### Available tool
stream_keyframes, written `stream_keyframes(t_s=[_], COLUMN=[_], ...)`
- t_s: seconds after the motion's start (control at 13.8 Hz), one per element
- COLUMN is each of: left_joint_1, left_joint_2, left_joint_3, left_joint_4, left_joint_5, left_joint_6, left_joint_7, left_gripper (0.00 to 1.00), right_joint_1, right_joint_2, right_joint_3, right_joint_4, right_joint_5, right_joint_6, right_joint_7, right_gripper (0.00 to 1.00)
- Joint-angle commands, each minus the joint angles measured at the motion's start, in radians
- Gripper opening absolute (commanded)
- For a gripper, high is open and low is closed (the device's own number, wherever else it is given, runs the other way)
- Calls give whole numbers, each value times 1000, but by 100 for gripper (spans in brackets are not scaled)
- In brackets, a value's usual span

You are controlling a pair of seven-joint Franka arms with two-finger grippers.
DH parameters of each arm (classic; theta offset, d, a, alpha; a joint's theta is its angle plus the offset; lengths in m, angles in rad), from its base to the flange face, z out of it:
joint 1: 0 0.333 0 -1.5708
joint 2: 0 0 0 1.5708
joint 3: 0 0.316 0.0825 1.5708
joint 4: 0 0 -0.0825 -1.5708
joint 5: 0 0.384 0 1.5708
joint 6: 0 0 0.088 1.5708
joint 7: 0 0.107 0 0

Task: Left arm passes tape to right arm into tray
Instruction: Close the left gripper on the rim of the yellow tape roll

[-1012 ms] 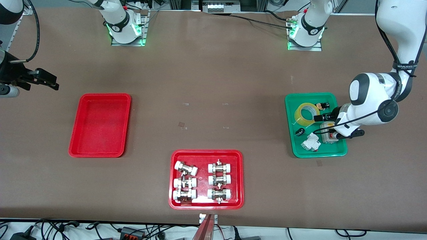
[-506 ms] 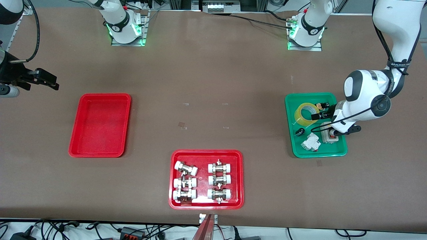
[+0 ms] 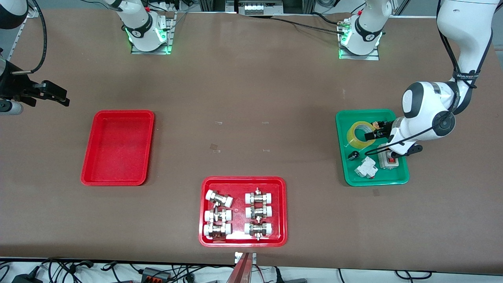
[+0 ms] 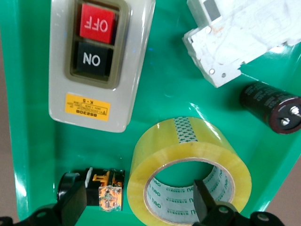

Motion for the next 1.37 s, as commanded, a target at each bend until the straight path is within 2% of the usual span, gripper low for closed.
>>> stream_keyframes(t_s=[0.0,0.36,0.51,0.72,1.08,1.3], left_joint_1=[0,0,0,1,10,9], left_joint_2=[-32,-30,-35,-41,-70,-156], left_joint_3=[-5,-5,-5,-10,-11,-17], left_joint_4=[-52,-54,-54,-60,-51,-31], left_joint_5=[10,10,10,12,12,12], left_joint_6=[40,51,51,51,33,-36], left_joint_7=[-19,-21,-18,-16,-13,-7], left_gripper=[99,67,38,1,0,0], right_joint_1=[-9,-10,-10,-9,-7,-7], right_joint_2=[0,0,0,0,0,-2], right_joint_3=[0,0,0,0,0,0], right_joint_4=[6,6,6,6,6,6], right_joint_5=[13,13,13,13,13,13], right_joint_6=[-13,-13,-13,-13,-13,-14], right_joint_7=[-21,-23,-23,-23,-23,-21], right_gripper=[100,100,100,100,100,100])
